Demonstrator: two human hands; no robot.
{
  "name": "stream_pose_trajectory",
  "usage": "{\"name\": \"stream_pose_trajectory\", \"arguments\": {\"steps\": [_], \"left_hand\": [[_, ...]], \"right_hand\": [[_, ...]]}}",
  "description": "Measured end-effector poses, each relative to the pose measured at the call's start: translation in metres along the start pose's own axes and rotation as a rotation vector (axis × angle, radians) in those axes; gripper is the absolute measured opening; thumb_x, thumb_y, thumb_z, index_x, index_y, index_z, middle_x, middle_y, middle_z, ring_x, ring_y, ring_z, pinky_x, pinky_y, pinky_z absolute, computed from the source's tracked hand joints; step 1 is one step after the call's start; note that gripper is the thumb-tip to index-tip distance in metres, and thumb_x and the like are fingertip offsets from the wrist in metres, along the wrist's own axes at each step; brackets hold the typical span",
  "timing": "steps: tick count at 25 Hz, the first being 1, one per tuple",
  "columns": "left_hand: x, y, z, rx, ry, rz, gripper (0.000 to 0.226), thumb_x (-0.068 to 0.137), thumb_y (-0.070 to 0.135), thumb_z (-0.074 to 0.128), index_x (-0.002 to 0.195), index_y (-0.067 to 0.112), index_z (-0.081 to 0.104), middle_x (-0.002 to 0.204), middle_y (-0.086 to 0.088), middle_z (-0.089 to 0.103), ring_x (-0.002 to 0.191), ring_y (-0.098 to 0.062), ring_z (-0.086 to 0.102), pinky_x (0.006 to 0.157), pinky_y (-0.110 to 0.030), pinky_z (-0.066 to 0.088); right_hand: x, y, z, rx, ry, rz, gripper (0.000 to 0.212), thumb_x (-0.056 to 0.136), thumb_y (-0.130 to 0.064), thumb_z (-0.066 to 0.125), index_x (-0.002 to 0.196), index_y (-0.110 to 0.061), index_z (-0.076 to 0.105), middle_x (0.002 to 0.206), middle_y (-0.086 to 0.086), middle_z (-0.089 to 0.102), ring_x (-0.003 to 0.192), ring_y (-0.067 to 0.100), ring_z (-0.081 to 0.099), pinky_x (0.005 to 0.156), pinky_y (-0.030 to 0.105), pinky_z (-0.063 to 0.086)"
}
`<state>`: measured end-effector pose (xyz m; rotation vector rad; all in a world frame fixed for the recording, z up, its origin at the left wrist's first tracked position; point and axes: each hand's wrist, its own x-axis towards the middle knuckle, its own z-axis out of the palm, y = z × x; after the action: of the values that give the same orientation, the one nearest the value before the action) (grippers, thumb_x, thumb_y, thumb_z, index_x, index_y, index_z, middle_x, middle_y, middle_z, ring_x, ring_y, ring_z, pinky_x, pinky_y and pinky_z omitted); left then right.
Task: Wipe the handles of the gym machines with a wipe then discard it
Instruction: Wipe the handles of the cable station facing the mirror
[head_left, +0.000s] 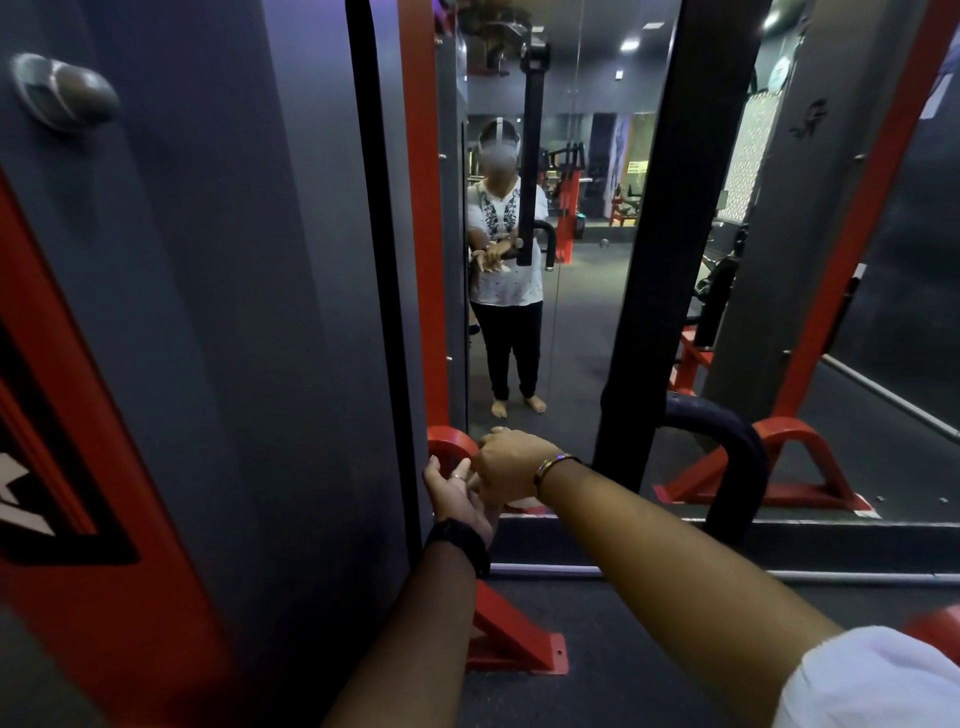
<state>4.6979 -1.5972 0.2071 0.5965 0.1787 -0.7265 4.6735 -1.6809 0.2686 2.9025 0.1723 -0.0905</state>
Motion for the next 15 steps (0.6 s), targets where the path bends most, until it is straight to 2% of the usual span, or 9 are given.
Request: {"name": "stream_pose_trajectory", "arguments": {"steps": [1,3,4,7,9,10,12,13,15], "left_hand": [[0.000,0.000,0.000,-0.025,-0.005,0.002,0.077,0.091,0.062,0.027,0.146,0.008,0.036,0.145,-0.017,0.042,0.131,-0.032,0.045,0.051,-0.022,0.051],[0.001,0.001,0.001,-0.036,-0.018,0.007,0.077,0.092,0.062,0.027,0.145,0.007,0.037,0.121,-0.018,0.061,0.098,-0.030,0.066,0.048,-0.021,0.051],[0.000,0.002,0.001,-0.025,-0.018,0.011,0.076,0.092,0.062,0.027,0.144,0.008,0.038,0.118,-0.017,0.062,0.086,-0.026,0.067,0.048,-0.021,0.051],[-0.001,0.003,0.003,0.017,-0.004,0.046,0.074,0.092,0.061,0.027,0.144,0.009,0.039,0.132,-0.016,0.056,0.096,-0.025,0.064,0.058,-0.025,0.050],[-0.002,0.003,0.005,0.028,0.010,0.090,0.073,0.092,0.060,0.027,0.143,0.010,0.040,0.113,-0.013,0.063,0.084,-0.018,0.061,0.062,-0.027,0.047],[-0.002,0.004,0.007,0.023,0.011,0.114,0.071,0.093,0.059,0.027,0.143,0.010,0.038,0.110,-0.012,0.062,0.083,-0.018,0.060,0.067,-0.029,0.048],[-0.001,0.004,0.011,0.014,-0.016,0.148,0.070,0.093,0.058,0.028,0.145,0.012,0.035,0.127,-0.014,0.056,0.106,-0.025,0.058,0.091,-0.040,0.048],[-0.001,0.003,0.013,0.028,-0.034,0.159,0.069,0.094,0.057,0.027,0.146,0.012,0.034,0.135,-0.014,0.051,0.117,-0.027,0.054,0.103,-0.045,0.042],[-0.003,0.001,0.018,0.106,-0.062,0.187,0.067,0.095,0.056,0.025,0.145,0.012,0.035,0.142,-0.014,0.046,0.127,-0.028,0.048,0.114,-0.047,0.028]], "right_hand": [[-0.001,0.001,-0.001,-0.016,0.009,-0.058,0.023,0.086,-0.031,0.051,0.084,-0.015,0.067,0.093,0.008,0.064,0.092,0.023,0.054,0.085,0.034,0.042],[-0.002,0.002,0.001,-0.042,0.064,-0.105,0.023,0.086,-0.030,0.049,0.082,-0.015,0.066,0.089,0.007,0.065,0.087,0.023,0.054,0.086,0.034,0.041],[-0.002,0.002,0.003,-0.064,0.105,-0.094,0.024,0.088,-0.031,0.048,0.085,-0.014,0.066,0.090,0.007,0.066,0.087,0.023,0.054,0.085,0.034,0.041],[-0.001,0.002,0.007,-0.104,0.182,-0.052,0.027,0.092,-0.033,0.044,0.092,-0.012,0.063,0.093,0.007,0.066,0.090,0.023,0.051,0.078,0.033,0.041],[-0.003,0.003,0.003,0.035,0.227,-0.025,0.023,0.092,-0.026,0.045,0.093,-0.009,0.061,0.093,0.009,0.064,0.092,0.026,0.050,0.077,0.031,0.035],[-0.004,0.004,0.001,0.113,0.265,0.025,0.021,0.091,-0.023,0.045,0.094,-0.008,0.059,0.095,0.011,0.063,0.095,0.027,0.050,0.078,0.029,0.033],[-0.006,0.006,0.000,0.122,0.387,0.186,0.019,0.091,-0.020,0.042,0.100,-0.010,0.056,0.099,0.010,0.063,0.099,0.028,0.051,0.080,0.032,0.035],[-0.009,0.006,0.001,0.080,0.440,0.286,0.021,0.091,-0.021,0.042,0.103,-0.013,0.056,0.100,0.009,0.064,0.100,0.028,0.050,0.080,0.034,0.036],[-0.016,0.006,0.005,0.019,0.464,0.421,0.027,0.091,-0.026,0.042,0.108,-0.017,0.061,0.103,0.005,0.065,0.108,0.027,0.049,0.081,0.035,0.036]]}}
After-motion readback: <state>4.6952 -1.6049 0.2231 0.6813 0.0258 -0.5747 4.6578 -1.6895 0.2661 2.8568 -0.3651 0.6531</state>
